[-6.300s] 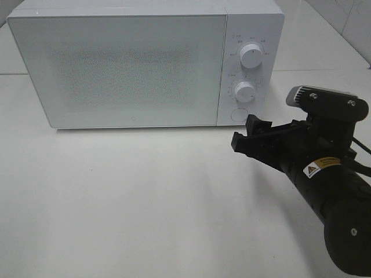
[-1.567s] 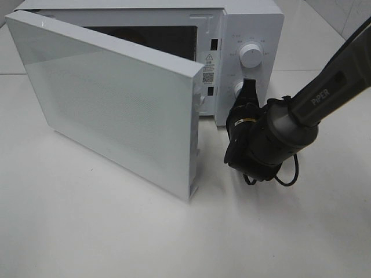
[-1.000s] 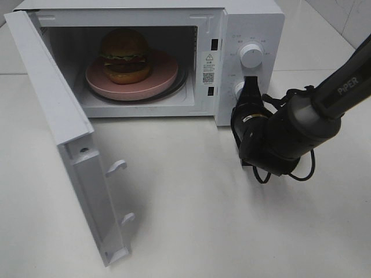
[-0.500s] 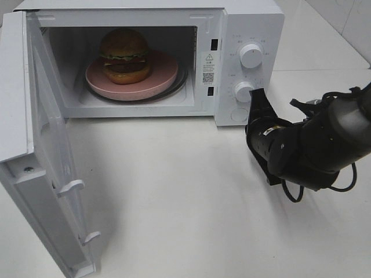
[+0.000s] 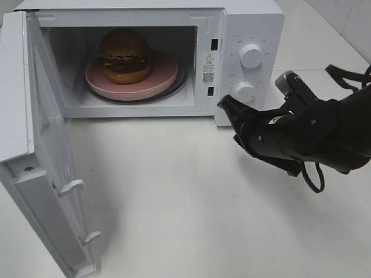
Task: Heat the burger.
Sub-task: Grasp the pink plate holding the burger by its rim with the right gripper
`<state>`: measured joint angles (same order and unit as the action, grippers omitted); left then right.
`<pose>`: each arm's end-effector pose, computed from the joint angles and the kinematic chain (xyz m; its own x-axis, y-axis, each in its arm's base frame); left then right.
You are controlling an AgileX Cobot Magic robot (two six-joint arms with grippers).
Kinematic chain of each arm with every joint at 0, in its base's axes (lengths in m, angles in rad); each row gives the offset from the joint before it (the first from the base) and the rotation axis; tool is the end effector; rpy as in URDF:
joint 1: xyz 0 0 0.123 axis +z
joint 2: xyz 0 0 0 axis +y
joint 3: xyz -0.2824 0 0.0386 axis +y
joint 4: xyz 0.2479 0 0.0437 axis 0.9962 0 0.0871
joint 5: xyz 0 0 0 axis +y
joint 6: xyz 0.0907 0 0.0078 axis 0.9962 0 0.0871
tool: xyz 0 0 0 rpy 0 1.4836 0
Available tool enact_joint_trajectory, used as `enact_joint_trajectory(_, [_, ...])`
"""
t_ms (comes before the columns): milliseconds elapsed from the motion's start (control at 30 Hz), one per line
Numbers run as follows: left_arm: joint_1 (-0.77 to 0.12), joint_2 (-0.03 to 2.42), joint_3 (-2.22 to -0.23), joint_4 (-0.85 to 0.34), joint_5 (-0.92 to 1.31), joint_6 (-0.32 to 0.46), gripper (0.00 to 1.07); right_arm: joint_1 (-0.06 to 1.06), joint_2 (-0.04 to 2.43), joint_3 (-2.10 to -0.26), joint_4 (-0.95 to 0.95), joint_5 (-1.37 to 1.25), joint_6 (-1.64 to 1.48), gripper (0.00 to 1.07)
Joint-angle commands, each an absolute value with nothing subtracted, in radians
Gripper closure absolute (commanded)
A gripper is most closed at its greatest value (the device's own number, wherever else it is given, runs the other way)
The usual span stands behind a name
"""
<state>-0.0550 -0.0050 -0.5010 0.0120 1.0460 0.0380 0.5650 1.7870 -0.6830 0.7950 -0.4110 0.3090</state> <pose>-0.0051 0.0012 0.2786 -0.4344 0.0680 -0.8982 0.0648 0.9969 0.0441 0.2794 0.1465 0.1312 -0.5620 0.6340 -0.5312 0.3241 0.7597 0.5638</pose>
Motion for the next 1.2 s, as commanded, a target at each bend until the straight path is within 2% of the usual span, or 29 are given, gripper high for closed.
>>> enact_joint_trajectory(33, [-0.051,-0.026,-0.498,0.01,1.038,0.038,0.07,0.566,1.733,-0.684,0.785,-0.287,0.059,1.02])
enact_joint_trajectory(367, [-0.051,-0.026,-0.498,0.01,1.038,0.038,0.07,0.566,1.662,-0.742,0.741,0.082,-0.285,1.0])
enact_joint_trajectory(433, [-0.051,-0.026,-0.498,0.01,1.038,0.038,0.07,0.566,1.662,-0.82,0.604,0.285,-0.385,0.99])
enact_joint_trajectory(567, [-0.051,-0.026,-0.498,0.01,1.038,0.038,0.07,0.566,1.662,-0.86,0.505,0.397,-0.402,0.99])
enact_joint_trajectory(600, [-0.051,-0.026,-0.498,0.01,1.038,0.038,0.07,0.566,1.662,-0.902,0.402,0.487,-0.41,0.98])
enact_joint_trajectory(667, [-0.051,-0.026,-0.498,0.01,1.038,0.038,0.07,0.566,1.662,-0.924,0.346,0.531,-0.413,0.98])
enact_joint_trajectory(700, [-0.051,-0.026,-0.498,0.01,1.038,0.038,0.07,0.566,1.662,-0.966,0.253,0.606,-0.416,0.97])
enact_joint_trajectory(900, [-0.051,-0.026,-0.498,0.01,1.038,0.038,0.07,0.566,1.662,-1.087,0.053,0.762,-0.477,0.96])
enact_joint_trajectory(1000, [-0.051,-0.026,-0.498,0.01,1.038,0.038,0.07,0.566,1.662,-1.105,0.047,0.774,-0.511,0.95])
enact_joint_trajectory(1067, [-0.051,-0.026,-0.498,0.01,1.038,0.038,0.07,0.566,1.662,-1.164,0.044,0.811,-0.719,0.95])
enact_joint_trajectory(1133, [-0.051,-0.026,-0.498,0.01,1.038,0.038,0.07,0.566,1.662,-1.174,0.044,0.819,-0.776,0.95])
enact_joint_trajectory(1167, [-0.051,-0.026,-0.498,0.01,1.038,0.038,0.07,0.566,1.662,-1.195,0.041,0.824,-0.938,0.95])
enact_joint_trajectory(1200, [-0.051,-0.026,-0.498,0.01,1.038,0.038,0.07,0.566,1.662,-1.195,0.041,0.824,-0.938,0.95])
